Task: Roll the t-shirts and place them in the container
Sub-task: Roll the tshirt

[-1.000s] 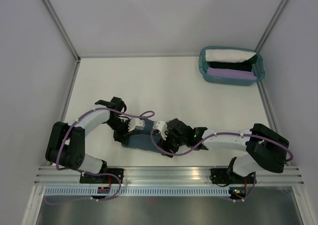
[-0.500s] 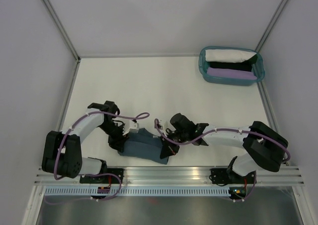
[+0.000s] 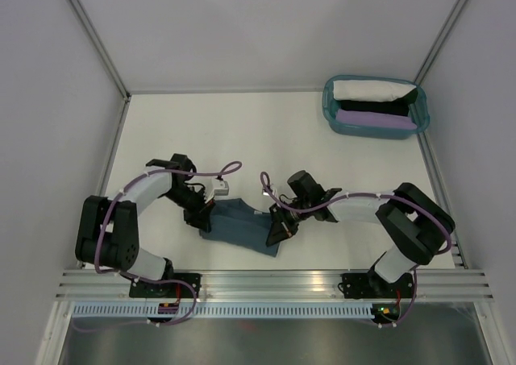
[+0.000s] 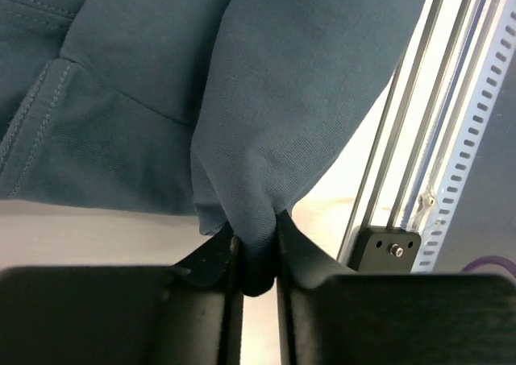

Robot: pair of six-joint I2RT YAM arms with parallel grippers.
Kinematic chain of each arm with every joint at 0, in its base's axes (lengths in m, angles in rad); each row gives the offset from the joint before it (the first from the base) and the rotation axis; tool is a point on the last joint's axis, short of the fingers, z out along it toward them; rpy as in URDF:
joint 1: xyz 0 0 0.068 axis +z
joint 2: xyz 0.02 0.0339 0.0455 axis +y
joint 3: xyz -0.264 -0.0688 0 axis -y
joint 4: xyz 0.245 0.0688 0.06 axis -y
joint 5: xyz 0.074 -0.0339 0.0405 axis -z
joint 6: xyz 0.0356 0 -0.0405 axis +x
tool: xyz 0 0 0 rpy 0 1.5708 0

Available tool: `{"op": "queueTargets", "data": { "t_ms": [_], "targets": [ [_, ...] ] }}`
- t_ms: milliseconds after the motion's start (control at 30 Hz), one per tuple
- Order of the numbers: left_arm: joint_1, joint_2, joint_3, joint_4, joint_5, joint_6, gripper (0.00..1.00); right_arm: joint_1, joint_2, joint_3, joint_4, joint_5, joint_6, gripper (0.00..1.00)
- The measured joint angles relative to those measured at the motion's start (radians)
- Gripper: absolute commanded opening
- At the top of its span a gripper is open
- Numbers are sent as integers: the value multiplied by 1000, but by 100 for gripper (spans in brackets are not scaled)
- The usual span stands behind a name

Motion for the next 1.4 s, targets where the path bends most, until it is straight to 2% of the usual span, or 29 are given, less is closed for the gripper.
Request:
{"op": "queueTargets", "data": {
  "t_ms": [133, 167, 267, 333, 400, 433, 533, 633, 733, 867, 967, 1000, 1067, 1100, 1200, 1300, 1400],
  "targets": [
    [2, 21, 6, 30, 14, -52, 10, -39, 20, 9, -20, -52, -28, 3],
    [3, 21, 10, 37, 15, -66, 8, -53, 20, 11, -30, -56, -35, 13],
    [4, 23, 21, 68, 16, -105, 2, -90, 20, 18, -51, -34, -52, 32],
    [4, 36, 30, 88, 14, -133, 2, -107, 23, 24, -56, 6, -52, 35],
    [6, 60, 37, 104, 14, -156, 2, -119, 25, 36, -73, 56, -49, 44],
    [6, 66, 37, 108, 14, -163, 2, -122, 21, 38, -76, 82, -48, 53],
    [6, 68, 37, 113, 14, -179, 2, -122, -29, 28, -87, 164, -48, 58],
    [6, 64, 37, 115, 13, -187, 2, -122, -174, -69, -13, 238, -30, 60],
    [6, 56, 37, 117, 12, -196, 5, -118, -280, -186, 116, 286, 31, 56],
    [6, 55, 37, 118, 9, -210, 12, -84, -257, -270, 280, 352, 135, 43],
    [6, 52, 37, 120, -11, -223, 12, -60, -215, -289, 381, 376, 207, 28],
    [6, 46, 37, 120, -16, -227, 12, -56, -211, -296, 411, 383, 225, 17],
    [6, 25, 32, 124, -30, -232, 10, -56, -216, -307, 458, 394, 259, 9],
    [6, 9, 27, 128, -37, -236, 9, -56, -221, -312, 475, 400, 274, 0],
    [6, -39, 8, 132, -46, -248, 5, -56, -255, -326, 492, 407, 318, 0],
    [6, -61, 3, 119, -57, -260, 5, -56, -291, -328, 477, 404, 366, 0],
    [6, -92, 0, 79, -58, -264, 18, -39, -357, -327, 412, 396, 409, 0]
  ]
}}
